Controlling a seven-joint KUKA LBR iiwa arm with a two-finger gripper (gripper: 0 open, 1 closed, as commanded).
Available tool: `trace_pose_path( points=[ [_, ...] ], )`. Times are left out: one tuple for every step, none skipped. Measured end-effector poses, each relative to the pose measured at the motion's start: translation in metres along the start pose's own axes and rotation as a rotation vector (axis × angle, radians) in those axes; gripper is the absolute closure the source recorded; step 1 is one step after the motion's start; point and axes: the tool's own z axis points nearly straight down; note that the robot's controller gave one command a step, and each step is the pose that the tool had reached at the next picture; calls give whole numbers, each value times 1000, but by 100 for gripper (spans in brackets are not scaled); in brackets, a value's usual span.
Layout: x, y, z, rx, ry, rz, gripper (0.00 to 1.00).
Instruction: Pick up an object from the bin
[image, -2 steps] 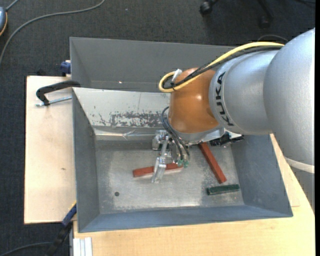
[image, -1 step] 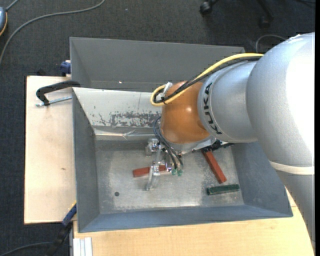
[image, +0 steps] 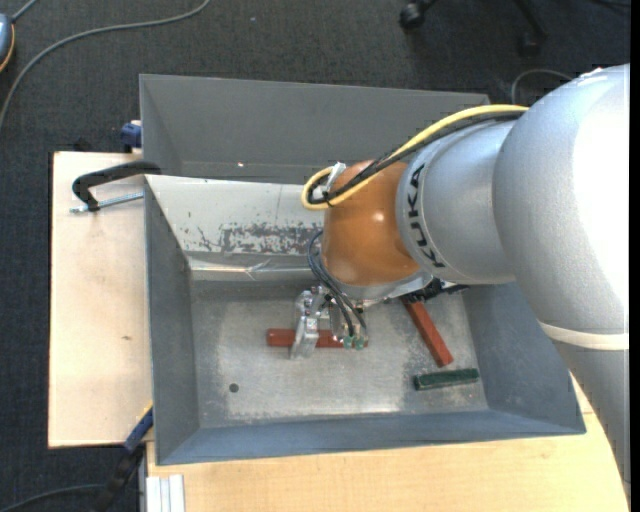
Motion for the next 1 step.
trace_pose_path(
  points=[
    [18,-8,-156,-2,-12,-36,100]
  ],
)
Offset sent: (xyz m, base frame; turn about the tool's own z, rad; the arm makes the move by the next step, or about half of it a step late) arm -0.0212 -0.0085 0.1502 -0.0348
